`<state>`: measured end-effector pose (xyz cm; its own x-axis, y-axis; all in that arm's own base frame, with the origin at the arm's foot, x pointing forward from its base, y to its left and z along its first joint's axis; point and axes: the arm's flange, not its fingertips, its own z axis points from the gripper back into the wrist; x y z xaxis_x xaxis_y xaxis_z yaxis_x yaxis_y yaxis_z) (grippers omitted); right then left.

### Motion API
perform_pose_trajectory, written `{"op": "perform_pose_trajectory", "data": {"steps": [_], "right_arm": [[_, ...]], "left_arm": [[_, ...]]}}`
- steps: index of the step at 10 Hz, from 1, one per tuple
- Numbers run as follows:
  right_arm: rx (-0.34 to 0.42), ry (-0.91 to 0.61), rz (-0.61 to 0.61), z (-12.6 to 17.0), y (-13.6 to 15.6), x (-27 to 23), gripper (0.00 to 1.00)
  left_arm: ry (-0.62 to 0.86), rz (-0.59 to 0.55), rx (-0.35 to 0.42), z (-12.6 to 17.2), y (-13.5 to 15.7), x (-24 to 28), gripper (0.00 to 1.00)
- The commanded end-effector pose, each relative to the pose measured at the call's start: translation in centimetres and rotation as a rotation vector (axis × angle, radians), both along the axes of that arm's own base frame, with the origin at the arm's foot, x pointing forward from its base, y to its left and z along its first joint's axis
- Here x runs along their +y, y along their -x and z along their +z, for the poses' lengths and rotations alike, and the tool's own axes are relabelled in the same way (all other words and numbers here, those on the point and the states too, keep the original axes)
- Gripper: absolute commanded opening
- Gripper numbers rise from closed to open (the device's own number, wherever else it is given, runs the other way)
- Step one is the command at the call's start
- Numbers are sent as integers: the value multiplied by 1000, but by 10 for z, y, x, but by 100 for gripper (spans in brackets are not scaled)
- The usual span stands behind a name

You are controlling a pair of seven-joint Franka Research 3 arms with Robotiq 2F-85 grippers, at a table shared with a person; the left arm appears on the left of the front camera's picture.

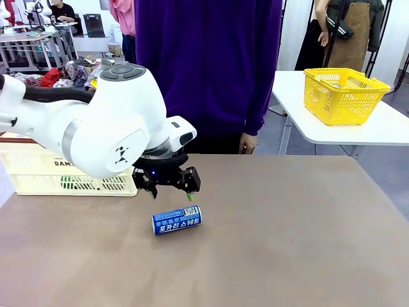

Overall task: Place the drinks into the Shopping basket.
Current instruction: Pick up one drink and place it into the Shopping basket.

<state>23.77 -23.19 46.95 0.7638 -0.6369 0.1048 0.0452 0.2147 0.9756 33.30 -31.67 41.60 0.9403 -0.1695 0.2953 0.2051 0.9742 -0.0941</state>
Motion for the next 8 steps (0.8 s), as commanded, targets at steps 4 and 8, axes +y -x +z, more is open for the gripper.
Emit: {"op": "perform_pose_trajectory", "data": {"steps": [4,8], "right_arm": [[-26,-10,-4,2,-2,-1,100],[-26,-10,-4,2,-2,-1,100]], "left_arm": [[-79,-266,-69,2,-19,-7,100],[-198,-998,-182,-9,-38,-6,100]]}}
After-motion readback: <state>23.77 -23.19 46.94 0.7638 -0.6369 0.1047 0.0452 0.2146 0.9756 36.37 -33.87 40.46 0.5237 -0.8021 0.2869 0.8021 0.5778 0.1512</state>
